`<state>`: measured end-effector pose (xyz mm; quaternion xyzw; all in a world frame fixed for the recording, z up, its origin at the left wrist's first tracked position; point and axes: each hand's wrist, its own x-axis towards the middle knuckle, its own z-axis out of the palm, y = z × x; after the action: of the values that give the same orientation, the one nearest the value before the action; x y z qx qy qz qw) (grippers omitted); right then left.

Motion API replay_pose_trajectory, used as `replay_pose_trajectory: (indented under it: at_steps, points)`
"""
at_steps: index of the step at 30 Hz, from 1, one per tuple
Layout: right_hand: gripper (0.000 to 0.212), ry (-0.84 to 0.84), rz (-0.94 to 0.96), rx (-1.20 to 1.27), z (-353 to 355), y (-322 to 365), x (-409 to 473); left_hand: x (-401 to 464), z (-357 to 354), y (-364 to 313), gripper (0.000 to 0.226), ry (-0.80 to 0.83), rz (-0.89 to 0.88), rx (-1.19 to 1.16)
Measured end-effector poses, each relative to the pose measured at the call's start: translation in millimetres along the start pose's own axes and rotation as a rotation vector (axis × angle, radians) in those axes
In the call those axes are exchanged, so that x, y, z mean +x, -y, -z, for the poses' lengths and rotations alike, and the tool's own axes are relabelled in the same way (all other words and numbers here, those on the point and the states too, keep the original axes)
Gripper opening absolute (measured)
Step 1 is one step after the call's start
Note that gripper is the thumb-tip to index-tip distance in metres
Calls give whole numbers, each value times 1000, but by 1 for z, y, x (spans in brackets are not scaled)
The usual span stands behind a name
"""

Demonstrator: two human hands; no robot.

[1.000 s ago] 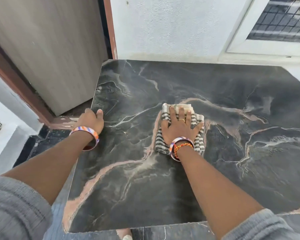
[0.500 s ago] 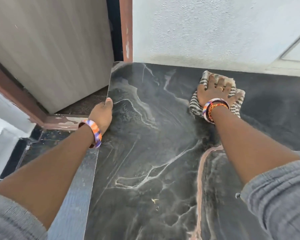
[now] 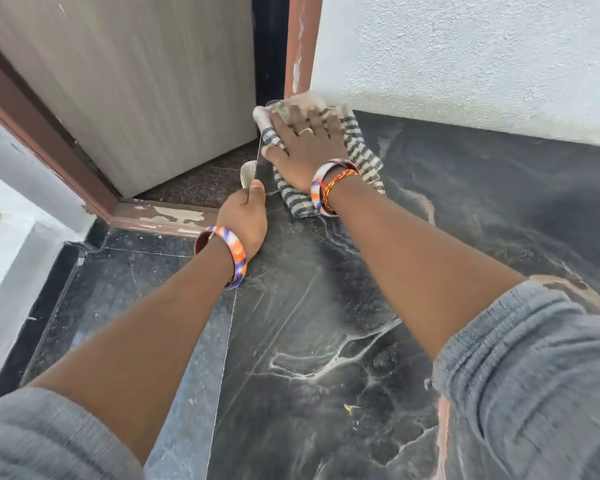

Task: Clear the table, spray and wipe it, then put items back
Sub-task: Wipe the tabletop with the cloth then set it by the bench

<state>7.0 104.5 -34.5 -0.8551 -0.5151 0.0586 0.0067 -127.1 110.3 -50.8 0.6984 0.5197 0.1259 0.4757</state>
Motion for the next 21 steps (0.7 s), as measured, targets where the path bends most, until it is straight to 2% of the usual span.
replay_pose_trajectory:
  at_steps: [3, 8, 10, 14, 19, 21]
  points:
    - [55, 10, 114, 22, 1, 11, 21, -1, 0, -4, 55, -3, -21, 3]
    - [47, -46, 113, 26, 1, 13, 51, 3, 0, -2, 59, 6, -15, -36]
    - [44, -79, 148, 25, 2, 17, 51, -1, 1, -1, 62, -1, 18, -81]
    - [38, -89, 335, 23, 3, 20, 31, -13, 7, 4, 65, -27, 139, -175]
    - [54, -128, 427, 24, -5, 37, -10, -43, 32, 39, 74, 188, 311, -442]
    - [54, -130, 485, 41, -8, 47, -31, -59, 39, 54, 73, 196, 314, -480]
